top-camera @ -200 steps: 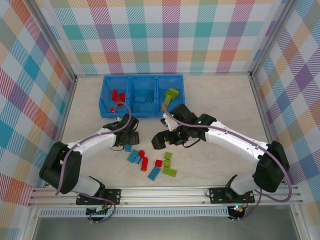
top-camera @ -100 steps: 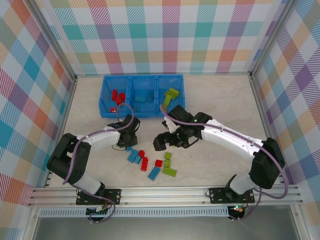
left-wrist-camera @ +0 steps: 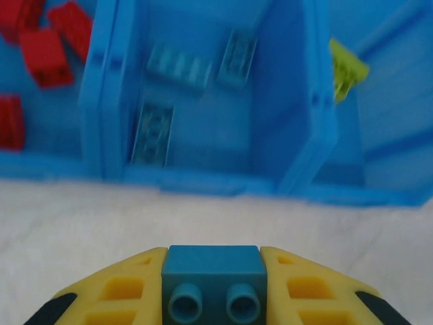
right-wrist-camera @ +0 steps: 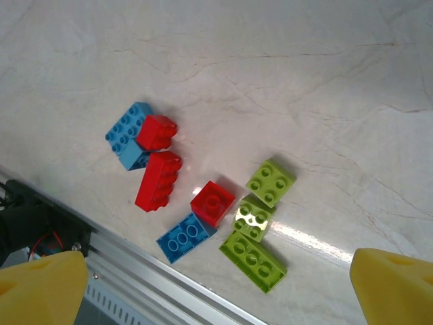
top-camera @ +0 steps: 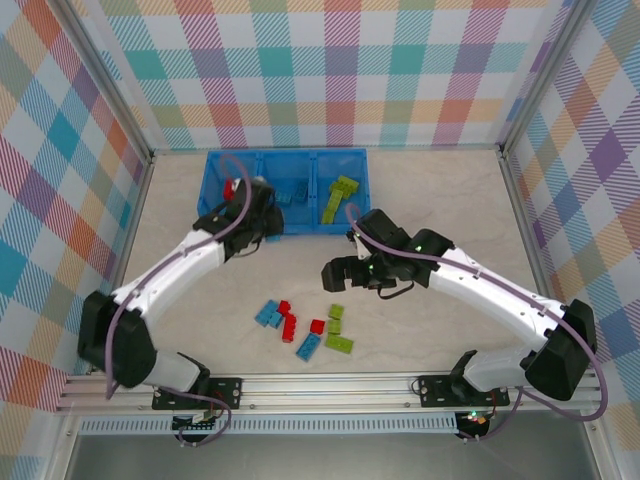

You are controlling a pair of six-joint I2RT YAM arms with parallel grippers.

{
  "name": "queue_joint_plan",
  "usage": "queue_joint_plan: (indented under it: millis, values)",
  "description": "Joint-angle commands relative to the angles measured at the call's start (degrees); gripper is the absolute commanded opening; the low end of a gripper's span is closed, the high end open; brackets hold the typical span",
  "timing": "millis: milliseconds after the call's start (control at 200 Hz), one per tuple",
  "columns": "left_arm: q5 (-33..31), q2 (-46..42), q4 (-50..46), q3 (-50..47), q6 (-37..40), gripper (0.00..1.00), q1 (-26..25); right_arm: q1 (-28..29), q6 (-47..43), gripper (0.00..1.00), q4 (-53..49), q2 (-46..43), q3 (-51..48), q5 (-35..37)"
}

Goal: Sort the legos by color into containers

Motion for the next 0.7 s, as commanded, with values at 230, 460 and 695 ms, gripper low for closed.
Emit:
queue_joint_plan:
  millis: [230,460,695]
  values:
    - [-5.1,26.6,0.2,20.6,5.4,0.25,2.3,0.2,4.5,1.00,-0.4,-6.1,-4.6,4.0]
    - [-5.0,26.3,1.9,19.9,5.5,0.48,2.3,0.2,5.2,1.00,-0.2,-8.0,-5.0,4.3]
    - [-0.9,13.6,0.5,16.1,5.9,0.48,2.1,0.2,5.2,1.00,2.2,-4.5,-4.7,3.0]
